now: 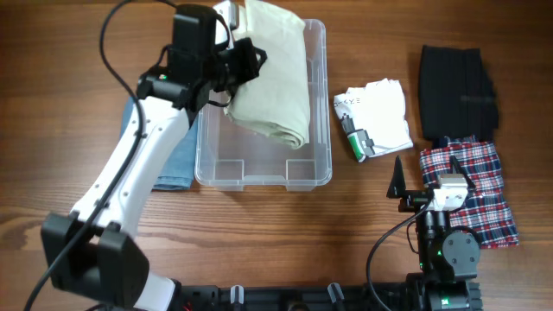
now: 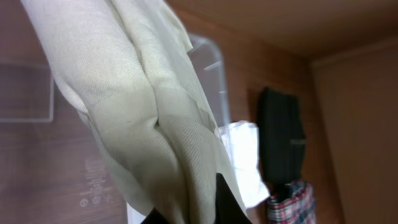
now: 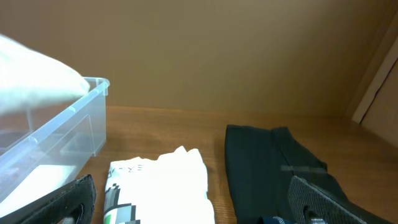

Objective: Pack container
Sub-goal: 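Lift the cream cloth with the left gripper and carry it into the container, then lower the cream cloth into the container and open the left gripper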

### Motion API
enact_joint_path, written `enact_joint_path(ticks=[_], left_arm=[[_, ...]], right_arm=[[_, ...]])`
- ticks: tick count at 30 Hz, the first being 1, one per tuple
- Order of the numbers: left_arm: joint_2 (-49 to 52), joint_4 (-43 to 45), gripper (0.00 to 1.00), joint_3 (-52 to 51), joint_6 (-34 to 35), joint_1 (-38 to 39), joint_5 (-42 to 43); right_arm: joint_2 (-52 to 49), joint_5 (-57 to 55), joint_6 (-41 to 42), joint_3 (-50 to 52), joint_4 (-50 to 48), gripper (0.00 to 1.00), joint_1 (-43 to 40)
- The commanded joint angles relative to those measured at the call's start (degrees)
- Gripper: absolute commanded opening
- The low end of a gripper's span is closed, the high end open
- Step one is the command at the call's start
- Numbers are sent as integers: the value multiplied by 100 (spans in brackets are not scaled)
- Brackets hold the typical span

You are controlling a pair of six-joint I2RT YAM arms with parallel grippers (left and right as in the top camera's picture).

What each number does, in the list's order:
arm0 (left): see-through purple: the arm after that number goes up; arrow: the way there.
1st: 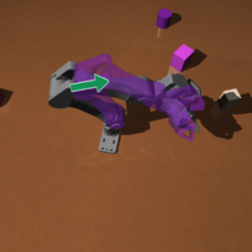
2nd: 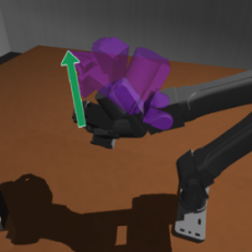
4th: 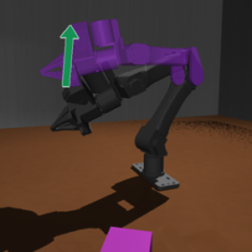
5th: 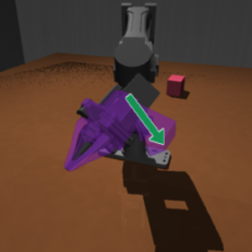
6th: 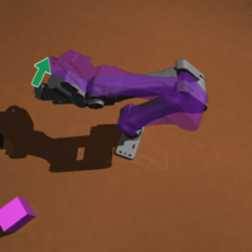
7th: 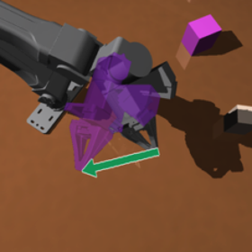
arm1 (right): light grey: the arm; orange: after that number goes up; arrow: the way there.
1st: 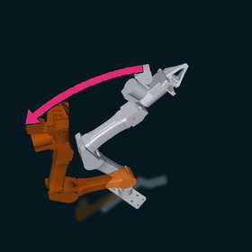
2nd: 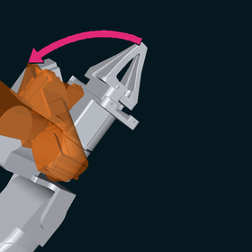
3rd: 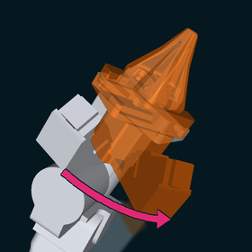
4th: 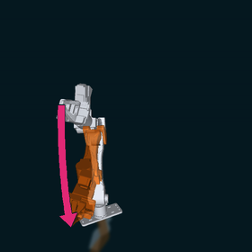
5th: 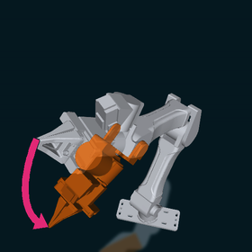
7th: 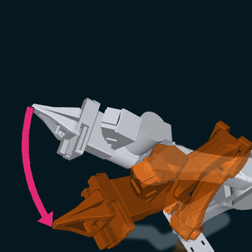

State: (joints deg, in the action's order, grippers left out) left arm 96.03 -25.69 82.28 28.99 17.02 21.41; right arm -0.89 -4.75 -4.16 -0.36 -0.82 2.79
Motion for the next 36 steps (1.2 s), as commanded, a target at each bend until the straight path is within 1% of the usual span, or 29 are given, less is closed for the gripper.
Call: enact_joint_path(ticks=[1,3,7,9,13,18,24,25,26,28,29,30,31,33,34,36], left_arm=[[83,407,4,-271,374,35,-31],[107,660,4,-474,490,59,-50],[175,1174,4,-898,492,166,-55],[238,1305,4,-1038,492,273,-229],[404,1266,4,-1084,492,455,-693],[529,1172,4,-1088,492,522,-748],[529,680,4,-1088,492,522,-1156],[529,564,6,-1088,492,522,-1285],[529,461,13,-1088,492,522,-1401],[529,295,17,-1088,492,522,-1561],[531,229,25,-1088,490,522,-1622],[529,205,40,-1088,490,522,-1639],[529,179,52,-1088,487,522,-1639],[529,136,69,-1088,424,522,-1639],[529,105,75,-1088,376,522,-1644],[529,24,76,-1088,179,522,-1668]], right_arm=[[24,-31,48,7,-15,100,-17],[24,-31,50,7,-15,100,-17],[24,-31,48,7,-15,100,-17],[24,-31,50,7,-15,100,-17],[24,-31,50,7,-15,100,-17],[24,-31,48,7,-15,100,-17],[24,-31,50,7,-15,100,-17],[24,-31,50,7,-15,100,-17],[24,-31,50,7,-15,100,-17],[24,-31,48,7,-15,100,-17],[24,-31,48,7,-15,100,-17],[24,-31,50,7,-15,100,-17],[24,-31,50,7,-15,100,-17],[24,-31,50,7,-15,100,-17],[24,-31,50,7,-15,100,-17],[24,-31,48,7,-15,100,-17]])
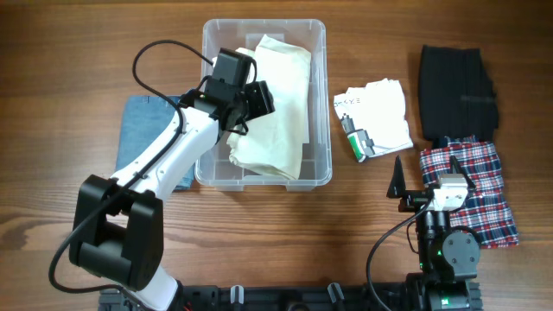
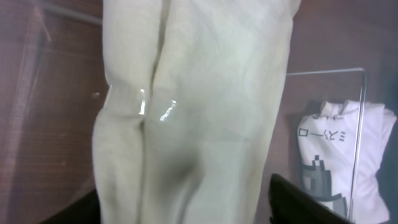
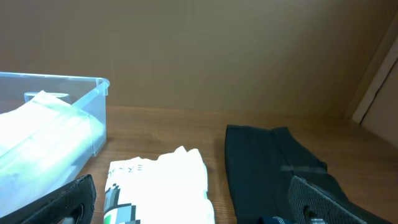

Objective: Pack container
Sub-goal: 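Lower the cream cloth into the container and open the left gripper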

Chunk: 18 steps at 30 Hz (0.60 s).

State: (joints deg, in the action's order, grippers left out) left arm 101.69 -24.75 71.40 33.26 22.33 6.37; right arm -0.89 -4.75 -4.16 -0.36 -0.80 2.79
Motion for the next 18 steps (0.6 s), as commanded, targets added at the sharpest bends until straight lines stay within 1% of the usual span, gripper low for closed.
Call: enact_joint_path(ticks=[1,4,6,12,16,17,18], left_arm=[[-37,-92,76,0,-308,-9,-179],[-37,-170,74,0,-350,-9,-363],[-37,-212,73,2,-505,-11,-472],[-37,-627,71,0,-588,-9,-1128],[-37,-717,71,0,-605,-9,-1165],[-37,-723,69,0,-605,-9,-1165],[-37,-723,63,0,-605,-9,-1163]], right_arm=[[24,-31,48,7,-17,100,-17],[24,-31,48,7,-17,100,-17],[24,-31,50,7,-17,99,-17],[24,-31,50,7,-17,100,-17],[24,-31,50,7,-17,100,-17],[24,-31,50,7,-17,100,-17],[24,-31,48,7,-17,100,-17]])
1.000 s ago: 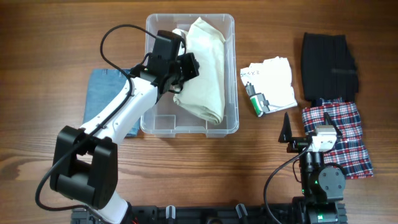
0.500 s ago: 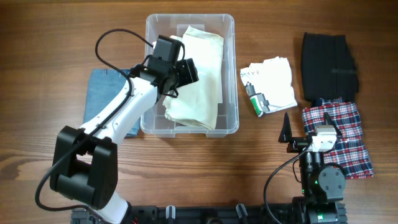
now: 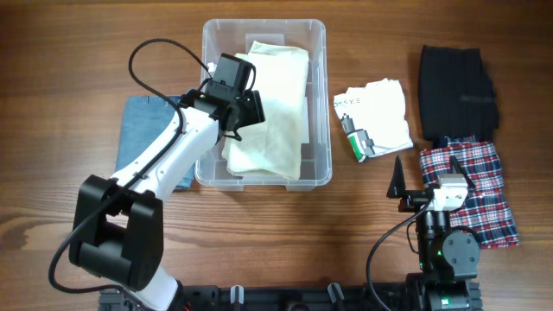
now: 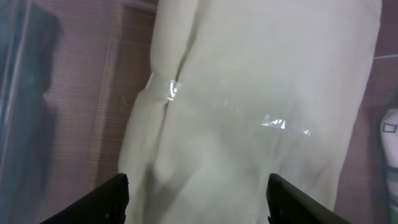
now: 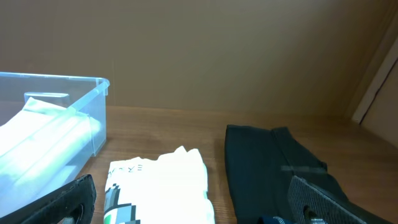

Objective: Pack container
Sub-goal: 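Lower the cream cloth into the container and open the left gripper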

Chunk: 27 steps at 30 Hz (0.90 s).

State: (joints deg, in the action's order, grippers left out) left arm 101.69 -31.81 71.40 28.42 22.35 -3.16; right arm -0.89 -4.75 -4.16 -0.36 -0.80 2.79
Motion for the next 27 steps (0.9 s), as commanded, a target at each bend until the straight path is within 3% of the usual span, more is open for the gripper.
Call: enact_joint_path(ticks=[1,4,6,8,27], left_arm=[[-42,-15,54,2,-131,-4,-210],[-57,-13,38,22,-297,-7,-210],[-87,-15,17,24,-297,-4,-205],[-92,-24,4,22,-297,7,-188],[522,-433,4,7,-295,46,120]], right_arm=[[24,-31,48,7,-17,100,-17],[24,-31,50,7,-17,100,-17],[24,-31,50,7,-17,100,-17],[24,-28,50,7,-17,100,-17],[24,-31,50,7,-17,100,-17]])
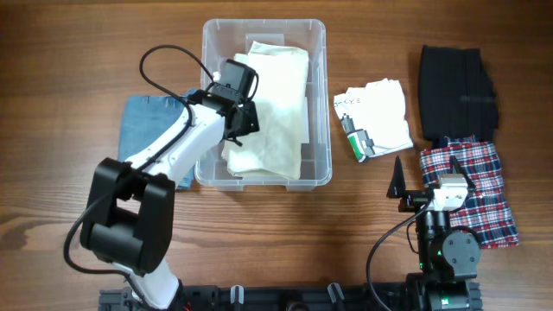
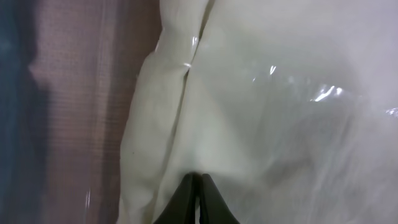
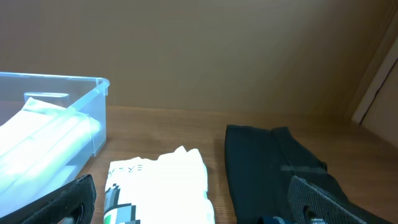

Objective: Pack container
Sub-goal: 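Lower the cream cloth into the container and open the left gripper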

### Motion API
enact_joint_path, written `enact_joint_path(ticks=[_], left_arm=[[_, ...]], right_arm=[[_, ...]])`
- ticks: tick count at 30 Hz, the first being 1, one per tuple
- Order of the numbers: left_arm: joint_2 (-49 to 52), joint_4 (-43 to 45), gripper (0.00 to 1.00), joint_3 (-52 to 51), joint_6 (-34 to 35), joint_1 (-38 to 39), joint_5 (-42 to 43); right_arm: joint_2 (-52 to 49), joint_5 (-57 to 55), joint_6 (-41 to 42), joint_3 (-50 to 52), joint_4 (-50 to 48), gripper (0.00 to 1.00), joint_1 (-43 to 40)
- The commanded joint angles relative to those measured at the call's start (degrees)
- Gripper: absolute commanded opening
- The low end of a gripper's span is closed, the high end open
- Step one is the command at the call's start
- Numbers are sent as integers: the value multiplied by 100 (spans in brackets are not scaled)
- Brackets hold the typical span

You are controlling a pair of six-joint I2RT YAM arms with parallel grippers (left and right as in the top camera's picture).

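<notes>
A clear plastic container (image 1: 320, 104) stands at the back centre of the table. A folded cream garment (image 1: 275, 95) lies inside it and fills the left wrist view (image 2: 261, 112). My left gripper (image 1: 241, 117) is down in the container's left half, shut, with its tips (image 2: 198, 186) against the cream cloth; nothing shows between the fingers. My right gripper (image 3: 199, 208) stands open near the front right, above the table, nothing in it. Ahead of it lie a white printed T-shirt (image 3: 161, 186) and a black garment (image 3: 273, 168).
A folded blue denim piece (image 1: 149, 130) lies left of the container, partly under my left arm. The white T-shirt (image 1: 378, 117), the black garment (image 1: 458, 86) and a red plaid garment (image 1: 473, 194) lie to the right. The right arm's base sits at the front edge.
My left gripper was open over the cream garment in the container; now it is shut with its tips on the cloth. The right arm and the other clothes have not moved.
My left gripper first held the cream garment hanging over the container's back. Then the garment lay in the container with the gripper open above it. It stayed open over the cloth, and now it is shut against it. The right gripper remained open and still.
</notes>
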State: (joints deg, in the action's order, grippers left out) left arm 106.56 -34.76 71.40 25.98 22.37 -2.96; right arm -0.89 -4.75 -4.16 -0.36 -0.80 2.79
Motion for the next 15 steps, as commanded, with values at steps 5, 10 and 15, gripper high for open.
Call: enact_joint_path(ticks=[5,10,15], left_arm=[[35,-468,4,7,-52,131,103],[26,-514,4,9,-52,306,98],[-48,-492,4,76,-52,356,98]], right_arm=[[24,-31,50,7,-17,100,-17],[24,-31,50,7,-17,100,-17],[24,-31,48,7,-17,100,-17]])
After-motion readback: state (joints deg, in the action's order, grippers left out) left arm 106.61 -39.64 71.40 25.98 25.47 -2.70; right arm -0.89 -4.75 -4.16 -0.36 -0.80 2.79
